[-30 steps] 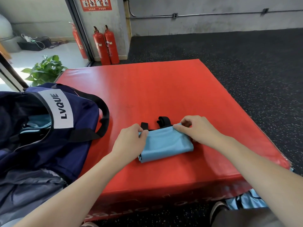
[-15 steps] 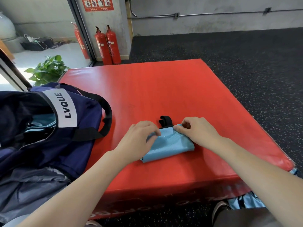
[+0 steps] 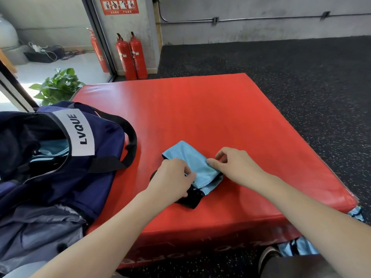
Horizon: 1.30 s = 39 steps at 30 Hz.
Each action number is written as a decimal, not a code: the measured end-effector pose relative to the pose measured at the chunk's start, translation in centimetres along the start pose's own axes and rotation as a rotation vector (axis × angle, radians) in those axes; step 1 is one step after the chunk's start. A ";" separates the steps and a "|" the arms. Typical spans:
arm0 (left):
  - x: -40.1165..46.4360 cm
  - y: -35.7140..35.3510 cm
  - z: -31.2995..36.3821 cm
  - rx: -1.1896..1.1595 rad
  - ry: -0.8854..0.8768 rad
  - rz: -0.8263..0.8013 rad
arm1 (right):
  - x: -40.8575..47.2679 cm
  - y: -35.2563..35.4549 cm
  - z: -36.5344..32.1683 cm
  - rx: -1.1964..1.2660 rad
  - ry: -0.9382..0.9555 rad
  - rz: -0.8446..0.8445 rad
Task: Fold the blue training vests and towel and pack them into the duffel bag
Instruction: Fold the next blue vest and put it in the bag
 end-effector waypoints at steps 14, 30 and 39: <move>1.0 3.7 0.5 0.067 -0.162 0.292 | 0.4 -1.6 -1.6 0.116 0.022 -0.117; 2.1 3.5 -1.6 -0.507 -0.121 -0.201 | -0.6 -0.1 -2.9 0.694 0.103 -0.070; -1.4 8.3 -3.0 -0.498 -0.193 0.070 | -1.1 1.4 -5.7 0.853 0.098 0.172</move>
Point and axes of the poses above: each hand's wrist, its own x-axis towards the middle knuckle, its own y-axis out of the back of the hand, z = x × y, the point moved 10 cm from there along x, towards the middle knuckle, and after that the axes turned 13 degrees about y, right-handed, at the moved point
